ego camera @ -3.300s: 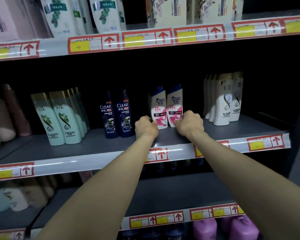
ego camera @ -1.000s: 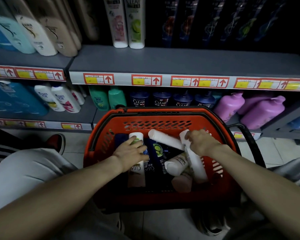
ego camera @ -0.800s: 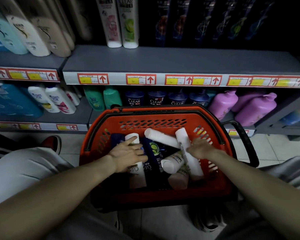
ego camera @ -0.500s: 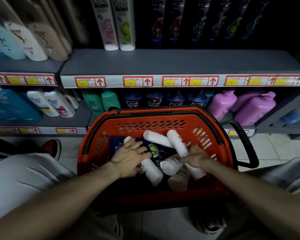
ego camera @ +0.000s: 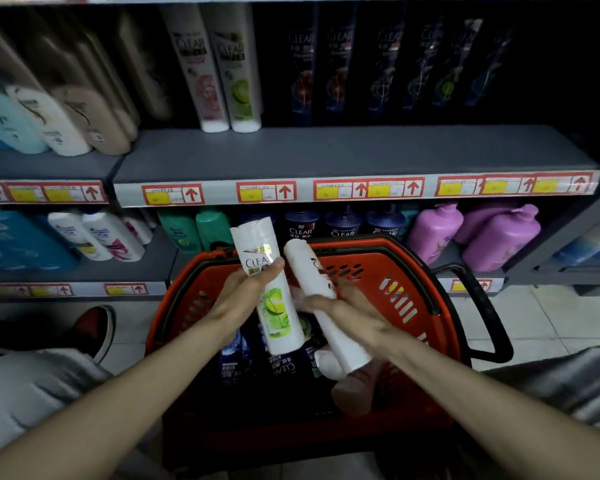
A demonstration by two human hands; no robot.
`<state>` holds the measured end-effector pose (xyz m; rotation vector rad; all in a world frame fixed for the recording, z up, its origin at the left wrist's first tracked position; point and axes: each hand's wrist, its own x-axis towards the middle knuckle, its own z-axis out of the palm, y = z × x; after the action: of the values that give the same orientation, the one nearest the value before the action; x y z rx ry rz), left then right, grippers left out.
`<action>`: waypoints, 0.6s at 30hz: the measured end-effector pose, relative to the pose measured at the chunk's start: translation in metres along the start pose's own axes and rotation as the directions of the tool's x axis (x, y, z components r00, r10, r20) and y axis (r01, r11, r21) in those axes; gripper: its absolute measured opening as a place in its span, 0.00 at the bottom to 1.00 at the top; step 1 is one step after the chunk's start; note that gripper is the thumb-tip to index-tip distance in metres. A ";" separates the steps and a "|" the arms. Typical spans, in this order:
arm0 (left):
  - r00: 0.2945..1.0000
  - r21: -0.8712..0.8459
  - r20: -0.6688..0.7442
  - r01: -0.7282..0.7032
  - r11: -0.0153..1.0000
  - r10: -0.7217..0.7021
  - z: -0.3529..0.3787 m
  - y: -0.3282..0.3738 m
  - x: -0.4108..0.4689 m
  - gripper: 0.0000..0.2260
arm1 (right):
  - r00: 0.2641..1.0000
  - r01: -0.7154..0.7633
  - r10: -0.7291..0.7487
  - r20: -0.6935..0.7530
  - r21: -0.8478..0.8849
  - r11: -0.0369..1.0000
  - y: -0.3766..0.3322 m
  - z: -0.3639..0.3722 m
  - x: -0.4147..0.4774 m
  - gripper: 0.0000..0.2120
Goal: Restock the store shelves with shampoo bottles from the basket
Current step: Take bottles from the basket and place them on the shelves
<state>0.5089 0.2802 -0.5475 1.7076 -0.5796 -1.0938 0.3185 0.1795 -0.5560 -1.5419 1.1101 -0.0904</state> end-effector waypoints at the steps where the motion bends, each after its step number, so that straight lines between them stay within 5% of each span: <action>1: 1.000 -0.016 0.004 0.012 1.000 -0.012 0.000 0.002 -0.001 0.17 | 1.000 0.007 -0.010 0.023 0.107 0.994 -0.006 0.001 -0.001 0.26; 5: 0.997 -0.093 -0.014 0.069 0.993 -0.071 -0.005 0.011 -0.004 0.23 | 0.987 0.065 -0.126 0.098 0.474 0.878 -0.030 -0.002 -0.007 0.16; 8: 0.998 -0.130 -0.019 0.058 0.990 -0.061 -0.011 0.023 -0.004 0.26 | 0.977 0.123 -0.203 0.068 0.595 0.794 -0.040 -0.003 -0.006 0.20; 13: 1.000 -0.237 0.005 0.022 0.971 -0.021 -0.017 0.048 -0.003 0.22 | 0.973 0.086 -0.214 0.092 0.711 0.698 -0.063 0.004 -0.007 0.23; 18: 0.999 -0.257 -0.015 0.047 0.965 -0.052 -0.023 0.064 -0.009 0.12 | 0.953 -0.014 -0.199 0.226 0.692 0.722 -0.082 0.006 -0.017 0.18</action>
<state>0.5315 0.2722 -0.4834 1.5127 -0.3647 -1.1320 0.3604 0.1846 -0.4837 -0.8864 0.6423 -0.3074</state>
